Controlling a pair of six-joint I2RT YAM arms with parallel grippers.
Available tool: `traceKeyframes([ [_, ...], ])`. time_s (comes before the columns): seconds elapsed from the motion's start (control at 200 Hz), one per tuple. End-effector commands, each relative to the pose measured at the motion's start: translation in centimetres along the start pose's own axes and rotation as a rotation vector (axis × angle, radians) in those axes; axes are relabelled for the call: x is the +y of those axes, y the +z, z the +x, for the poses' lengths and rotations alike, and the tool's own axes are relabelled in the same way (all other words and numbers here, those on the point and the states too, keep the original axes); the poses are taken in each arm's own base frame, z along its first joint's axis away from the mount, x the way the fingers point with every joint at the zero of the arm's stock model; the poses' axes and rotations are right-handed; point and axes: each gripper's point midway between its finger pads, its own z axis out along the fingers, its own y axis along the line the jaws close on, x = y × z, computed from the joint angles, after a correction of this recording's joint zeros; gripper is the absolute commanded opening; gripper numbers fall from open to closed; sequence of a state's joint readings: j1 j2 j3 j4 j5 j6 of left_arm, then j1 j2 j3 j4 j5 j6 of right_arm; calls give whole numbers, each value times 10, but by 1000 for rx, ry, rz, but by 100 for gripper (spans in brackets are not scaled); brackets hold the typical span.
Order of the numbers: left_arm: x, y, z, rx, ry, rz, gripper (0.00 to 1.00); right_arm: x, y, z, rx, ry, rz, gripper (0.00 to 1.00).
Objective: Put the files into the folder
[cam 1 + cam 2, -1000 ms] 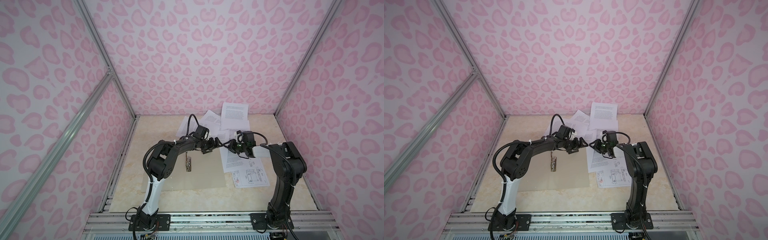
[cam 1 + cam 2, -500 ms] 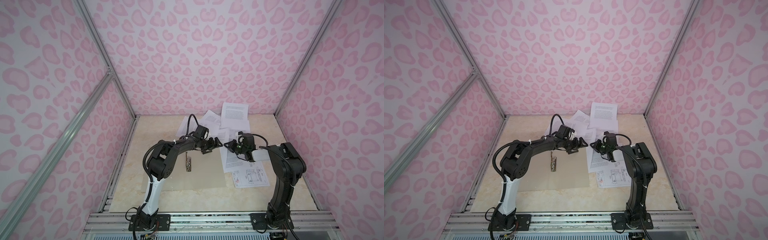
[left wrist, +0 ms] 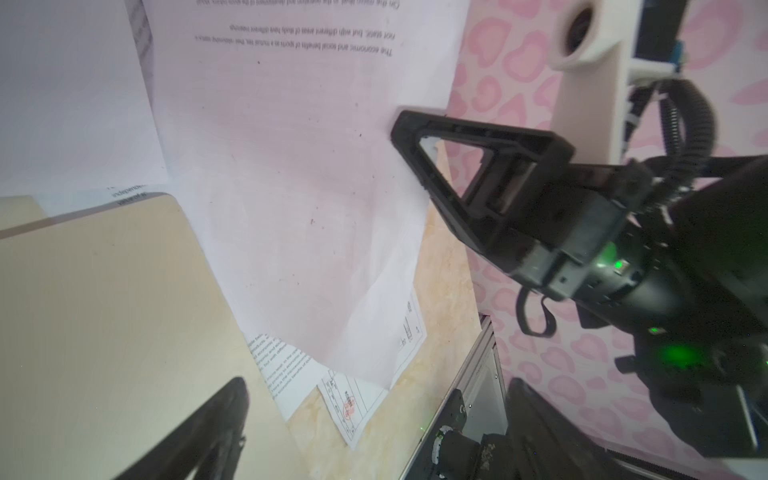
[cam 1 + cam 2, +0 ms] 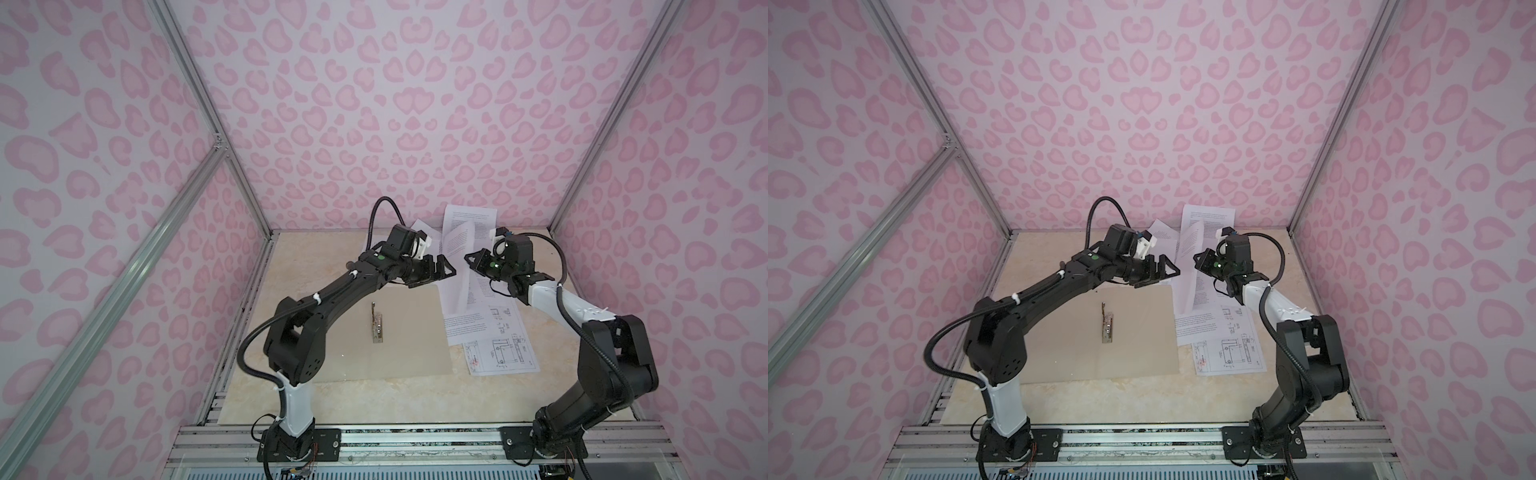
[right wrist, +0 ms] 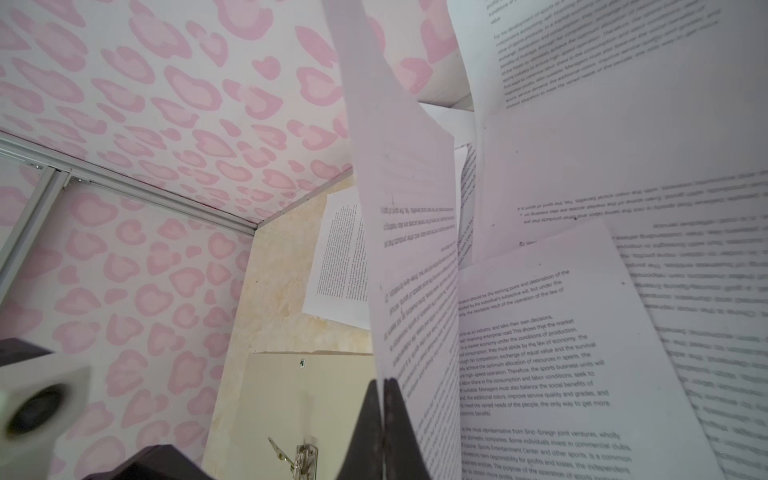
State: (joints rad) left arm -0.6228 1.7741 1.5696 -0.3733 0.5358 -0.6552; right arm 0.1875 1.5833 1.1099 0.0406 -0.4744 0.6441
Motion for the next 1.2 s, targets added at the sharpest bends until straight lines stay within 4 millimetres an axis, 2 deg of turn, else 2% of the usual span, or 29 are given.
traceKeyframes([
  [0.0,-31,-88,7,-155,155,-44,98,3,-17,22,98,-100,101,0],
  [0.07,-19,-114,23,-199,200,-117,98,29,-25,28,140,-147,71,0],
  [0.09,-6,-114,33,-190,200,-151,98,36,-28,29,144,-161,57,0],
  [0.19,17,-149,58,-282,249,-243,98,67,-37,40,172,-227,17,0],
  [0.265,42,-174,74,-356,268,-343,98,91,-40,52,204,-265,-29,0],
  [0.36,72,-195,97,-392,308,-463,98,126,-40,72,263,-271,-142,0],
  [0.455,101,-215,116,-459,301,-560,97,148,-41,87,306,-258,-218,0],
  [0.555,110,-240,125,-544,248,-598,97,161,-43,92,319,-191,-296,0],
  [0.615,122,-256,132,-588,172,-654,97,156,-43,94,332,-143,-308,0],
  [0.675,122,-262,136,-606,192,-654,97,145,-40,93,330,-112,-310,0],
  [0.815,118,-262,144,-613,184,-598,97,85,-21,101,342,2,-221,0],
  [0.845,114,-259,145,-600,194,-574,97,67,-15,109,354,9,-179,0],
  [0.93,111,-256,147,-587,212,-553,97,35,2,134,399,6,-110,0],
  [0.97,115,-255,147,-588,216,-567,97,34,11,141,404,17,-145,0],
  [1.035,118,-255,147,-595,213,-579,97,15,27,161,438,48,-111,0],
  [1.085,117,-254,147,-589,221,-570,97,9,36,172,446,47,-116,0],
  [1.195,116,-251,147,-578,228,-562,97,-6,47,188,445,62,-82,0],
])
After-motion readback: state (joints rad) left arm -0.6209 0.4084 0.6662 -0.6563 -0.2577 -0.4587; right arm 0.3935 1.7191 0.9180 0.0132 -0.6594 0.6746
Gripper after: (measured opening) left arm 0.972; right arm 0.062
